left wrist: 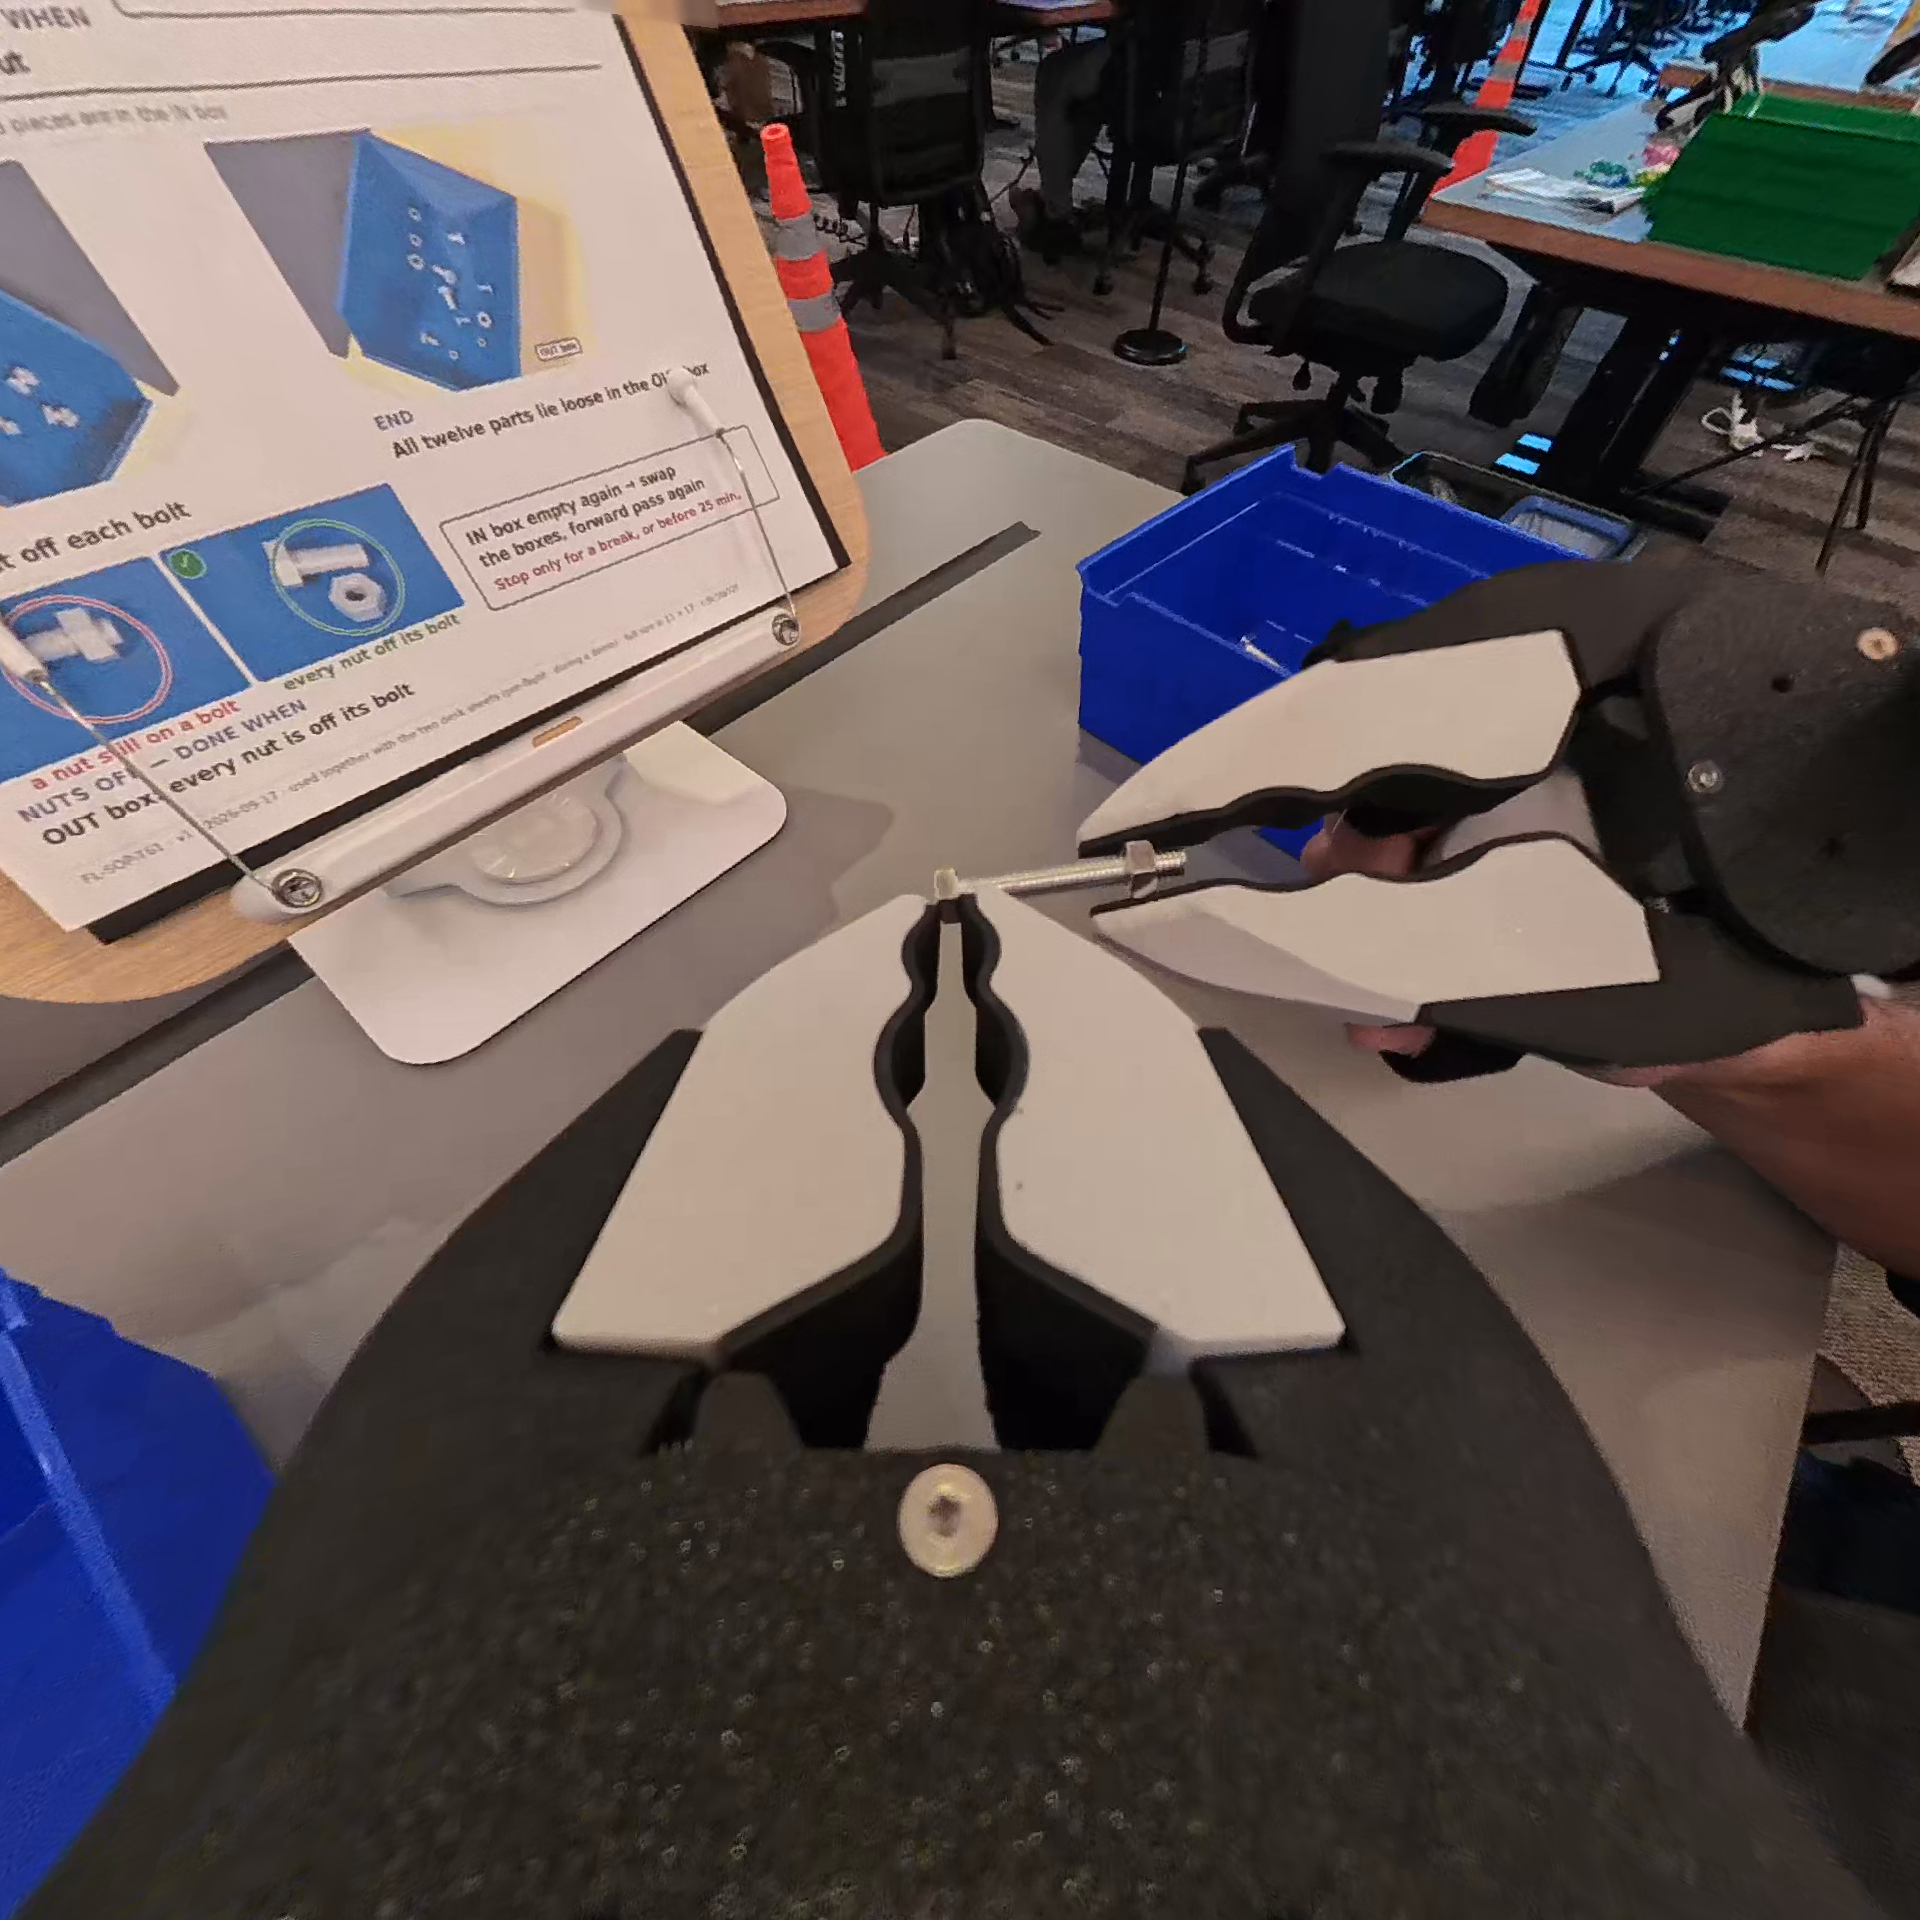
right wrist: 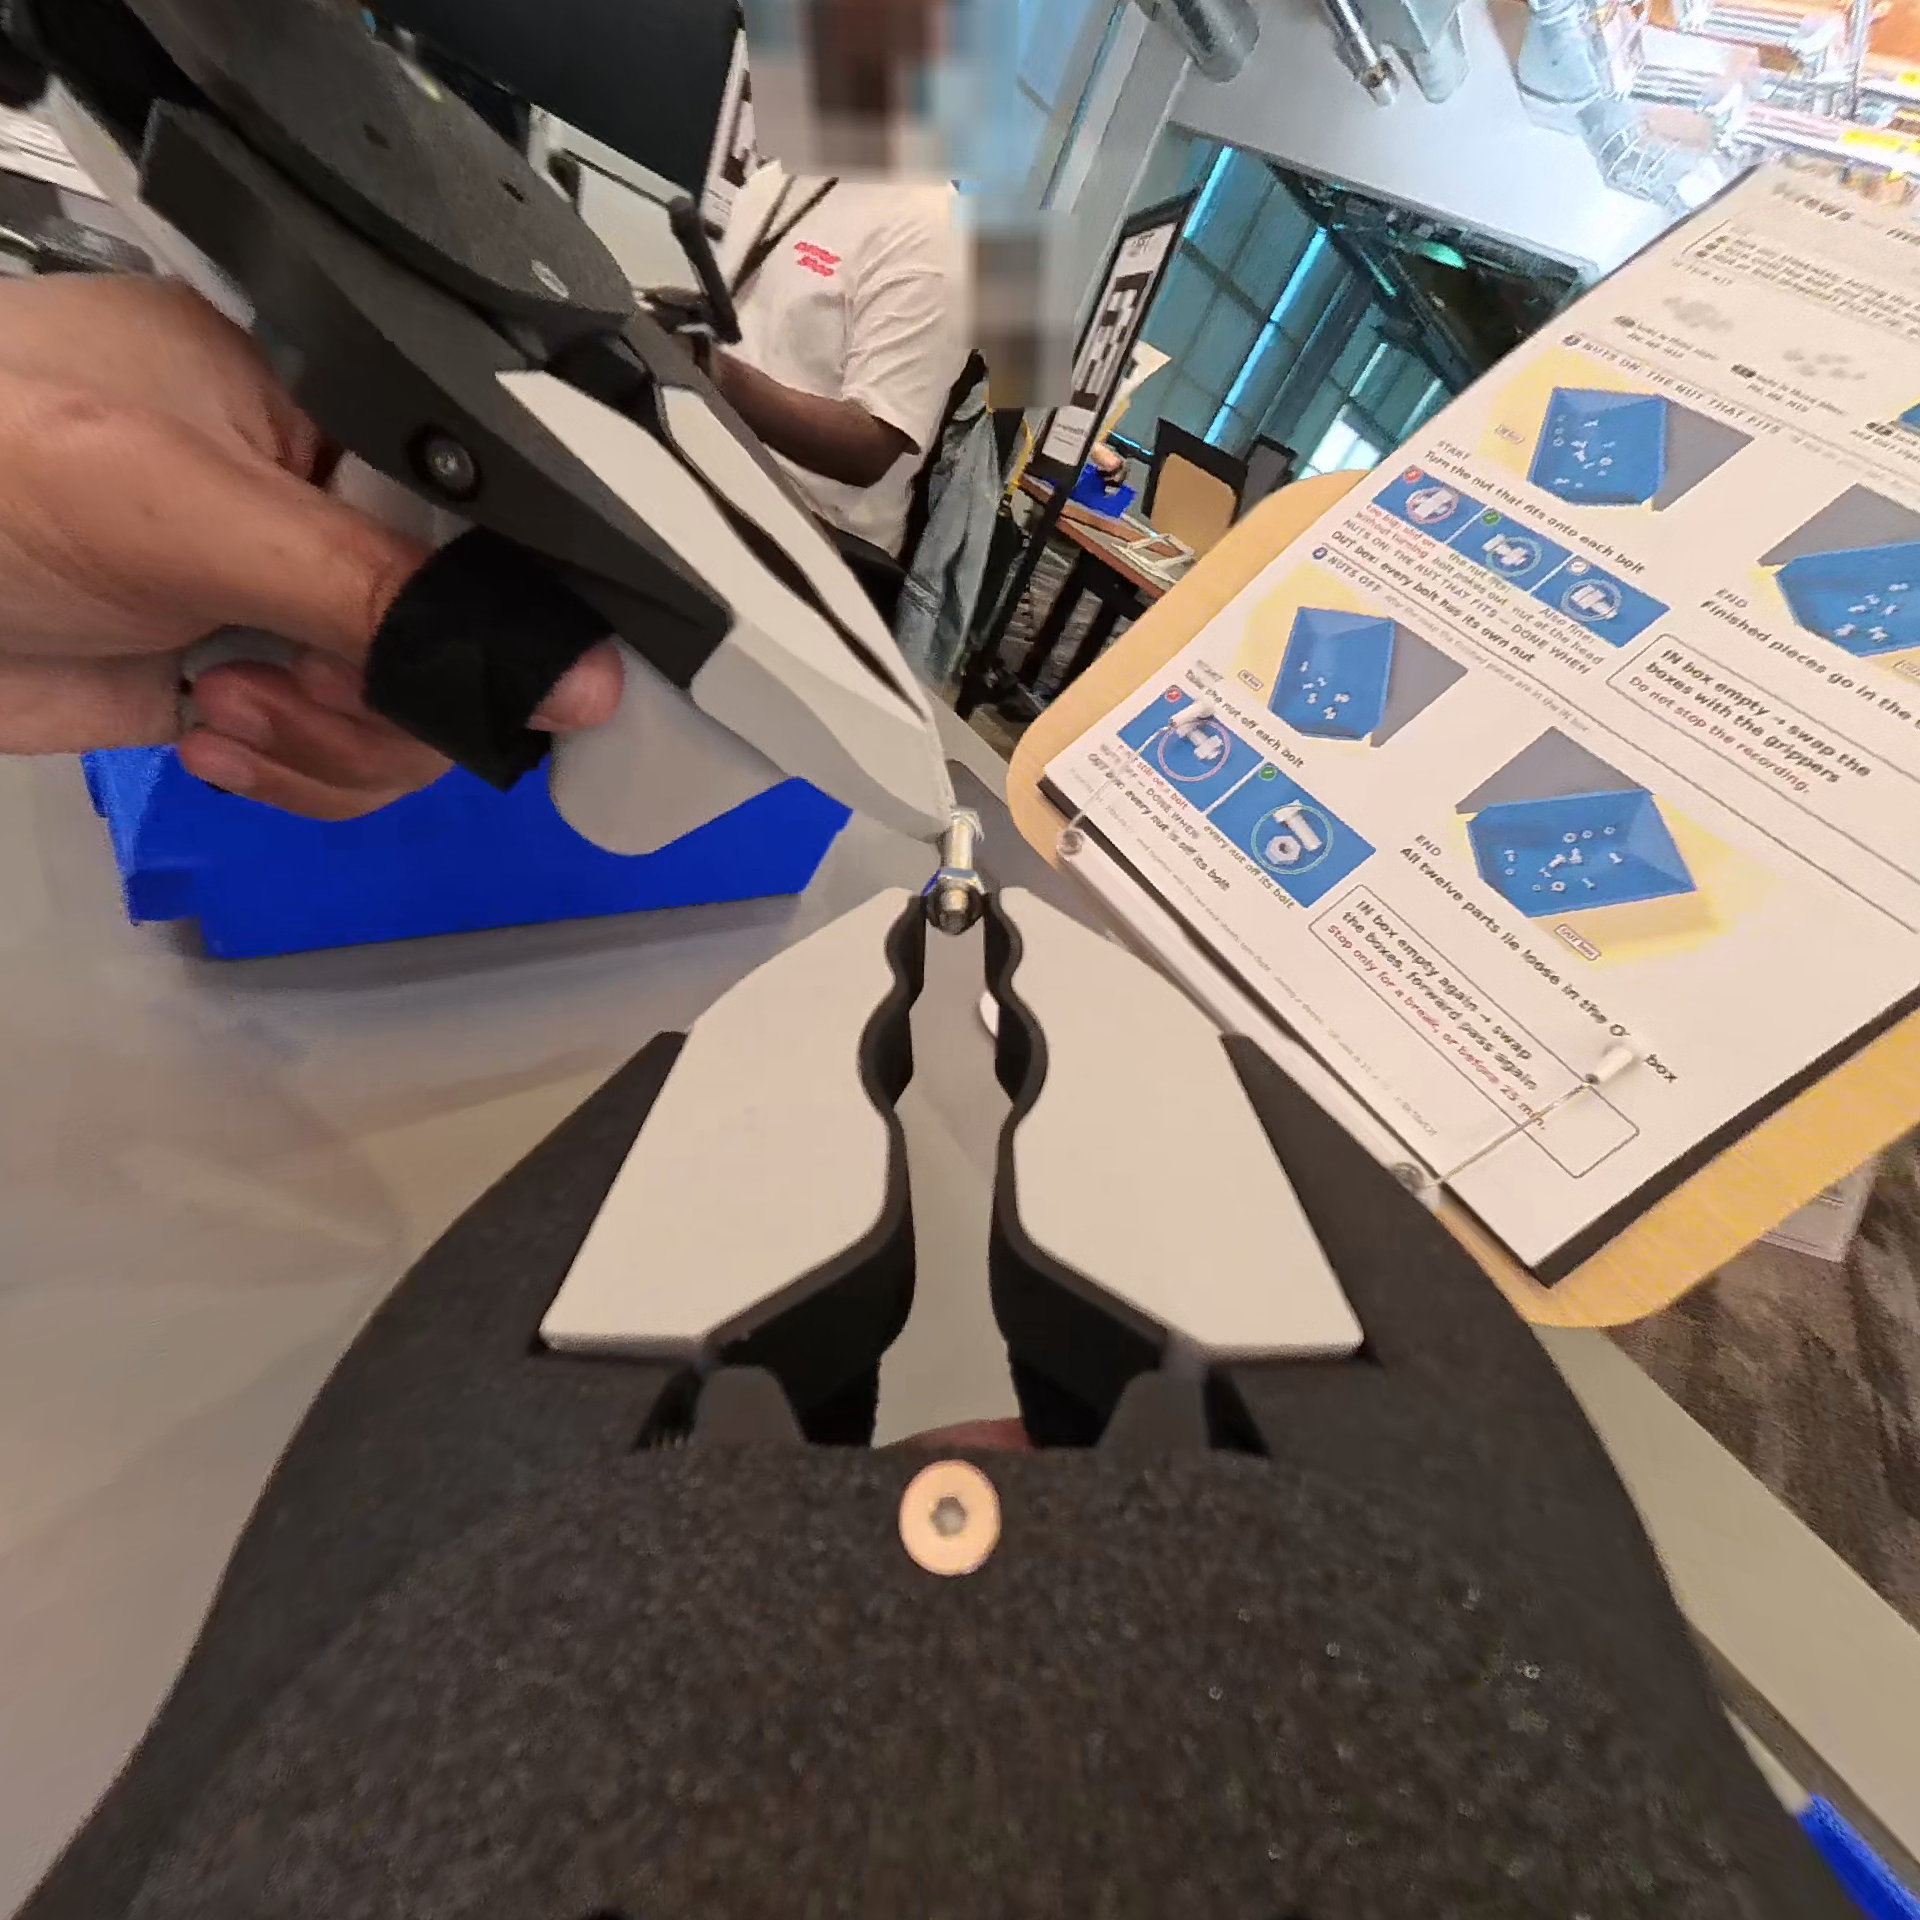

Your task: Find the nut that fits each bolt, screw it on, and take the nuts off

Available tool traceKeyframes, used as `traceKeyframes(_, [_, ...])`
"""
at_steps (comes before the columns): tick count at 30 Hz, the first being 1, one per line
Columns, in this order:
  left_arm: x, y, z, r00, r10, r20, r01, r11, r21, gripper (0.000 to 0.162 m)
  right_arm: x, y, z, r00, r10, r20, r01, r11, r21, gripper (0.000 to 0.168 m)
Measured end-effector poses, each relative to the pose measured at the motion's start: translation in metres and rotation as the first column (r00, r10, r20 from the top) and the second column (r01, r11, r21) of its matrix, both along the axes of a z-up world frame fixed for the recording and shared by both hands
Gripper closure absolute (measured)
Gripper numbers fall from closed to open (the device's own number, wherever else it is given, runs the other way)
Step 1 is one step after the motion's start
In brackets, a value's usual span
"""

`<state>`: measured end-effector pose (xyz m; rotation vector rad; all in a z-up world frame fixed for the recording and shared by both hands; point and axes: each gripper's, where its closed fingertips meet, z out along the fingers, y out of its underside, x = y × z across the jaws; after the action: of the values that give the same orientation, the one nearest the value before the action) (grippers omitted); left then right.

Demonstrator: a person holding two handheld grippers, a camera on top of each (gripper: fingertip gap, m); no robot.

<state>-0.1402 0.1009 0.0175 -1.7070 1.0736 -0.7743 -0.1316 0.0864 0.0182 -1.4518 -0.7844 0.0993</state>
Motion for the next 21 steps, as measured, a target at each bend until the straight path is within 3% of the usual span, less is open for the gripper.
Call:
traceKeyframes(3, [-0.001,-0.007,0.008,0.996,-0.079,0.047,0.080,0.997,-0.020,0.157,0.002,-0.004,0.007,0.995,0.072,-0.070,-0.074,0.997,-0.028,0.158])
traceKeyframes(6, [-0.004,-0.016,0.023,0.972,-0.177,0.157,0.189,0.980,-0.066,0.136,0.003,-0.012,0.013,0.966,0.190,-0.174,-0.206,0.975,-0.084,0.158])
traceKeyframes(8, [-0.005,-0.029,0.027,0.936,-0.292,0.195,0.313,0.946,-0.089,0.127,-0.001,-0.022,0.019,0.906,0.302,-0.296,-0.350,0.928,-0.125,0.158])
traceKeyframes(10, [-0.007,-0.042,0.029,0.883,-0.402,0.243,0.432,0.898,-0.085,0.127,-0.004,-0.034,0.028,0.803,0.398,-0.443,-0.501,0.853,-0.143,0.158])
traceKeyframes(13, [-0.010,-0.045,0.035,0.833,-0.450,0.322,0.491,0.869,-0.056,0.127,-0.008,-0.047,0.037,0.663,0.466,-0.586,-0.652,0.744,-0.145,0.158])
traceKeyframes(16, [-0.012,-0.052,0.038,0.789,-0.500,0.357,0.547,0.836,-0.037,0.128,-0.011,-0.051,0.038,0.595,0.476,-0.648,-0.713,0.684,-0.153,0.158])
traceKeyframes(21, [-0.010,-0.068,0.038,0.763,-0.561,0.320,0.583,0.812,0.034,0.135,-0.015,-0.053,0.038,0.554,0.468,-0.689,-0.745,0.648,-0.159,0.158])
